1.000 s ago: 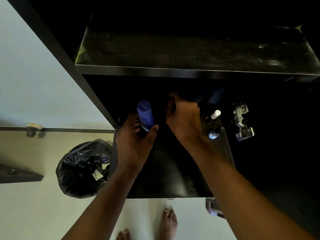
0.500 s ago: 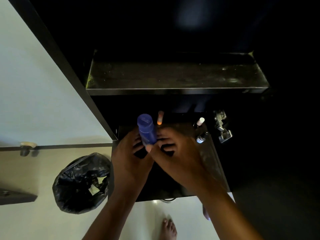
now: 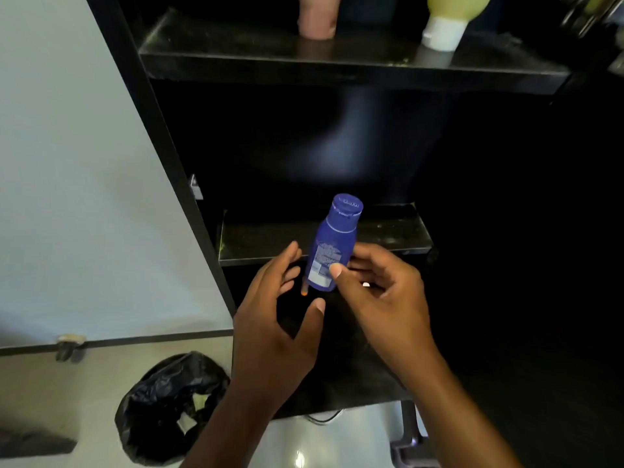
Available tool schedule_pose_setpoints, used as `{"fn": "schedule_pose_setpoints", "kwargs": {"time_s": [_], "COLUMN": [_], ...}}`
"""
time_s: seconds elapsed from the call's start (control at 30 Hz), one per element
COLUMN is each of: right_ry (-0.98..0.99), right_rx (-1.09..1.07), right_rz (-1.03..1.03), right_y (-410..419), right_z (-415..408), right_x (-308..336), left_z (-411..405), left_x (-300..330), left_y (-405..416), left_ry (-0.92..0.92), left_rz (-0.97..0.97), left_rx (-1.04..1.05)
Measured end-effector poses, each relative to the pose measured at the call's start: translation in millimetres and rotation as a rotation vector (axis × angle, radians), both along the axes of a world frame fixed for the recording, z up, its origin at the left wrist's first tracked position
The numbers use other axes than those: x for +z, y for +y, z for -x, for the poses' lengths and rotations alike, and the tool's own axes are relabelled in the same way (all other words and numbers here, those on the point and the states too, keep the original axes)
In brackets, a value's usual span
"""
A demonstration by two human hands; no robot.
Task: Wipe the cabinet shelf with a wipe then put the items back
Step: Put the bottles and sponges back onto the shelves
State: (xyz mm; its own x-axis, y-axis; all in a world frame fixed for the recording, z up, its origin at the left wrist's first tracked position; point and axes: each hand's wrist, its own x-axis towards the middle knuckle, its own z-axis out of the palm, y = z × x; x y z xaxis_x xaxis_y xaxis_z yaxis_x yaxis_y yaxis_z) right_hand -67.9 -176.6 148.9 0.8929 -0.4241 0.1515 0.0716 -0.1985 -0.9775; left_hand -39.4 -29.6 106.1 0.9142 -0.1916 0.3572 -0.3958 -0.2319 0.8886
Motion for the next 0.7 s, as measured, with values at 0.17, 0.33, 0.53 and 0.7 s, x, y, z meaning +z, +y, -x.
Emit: {"fn": "schedule_pose_setpoints", "kwargs": {"time_s": [0.17, 0.33, 0.53, 0.7], "right_ry": [-0.067, 0.017, 0.093, 0.118], "right_rx": [-0.074, -0.083, -0.133, -0.127], "right_rz": [0.057, 0.179, 0.255, 0.248], "right_y": [-18.4, -34.3, -41.9, -42.2], "right_z": [-30.8, -64.5, -81.3, -78.3], "right_x": [32.3, 26.4, 2.9, -8.2], "left_z": [-27.2, -50.7, -68.2, -68.6], "left_x": [37.6, 41.2, 25.8, 13.0], "left_y": [-17.2, -33.8, -43.8, -47.2], "left_ry": [-0.063, 0.030, 0.097, 0.123], "left_rz": [0.007, -0.047, -0.058, -0.069], "left_rx": [-0.058, -0.160, -0.138, -0.140]}}
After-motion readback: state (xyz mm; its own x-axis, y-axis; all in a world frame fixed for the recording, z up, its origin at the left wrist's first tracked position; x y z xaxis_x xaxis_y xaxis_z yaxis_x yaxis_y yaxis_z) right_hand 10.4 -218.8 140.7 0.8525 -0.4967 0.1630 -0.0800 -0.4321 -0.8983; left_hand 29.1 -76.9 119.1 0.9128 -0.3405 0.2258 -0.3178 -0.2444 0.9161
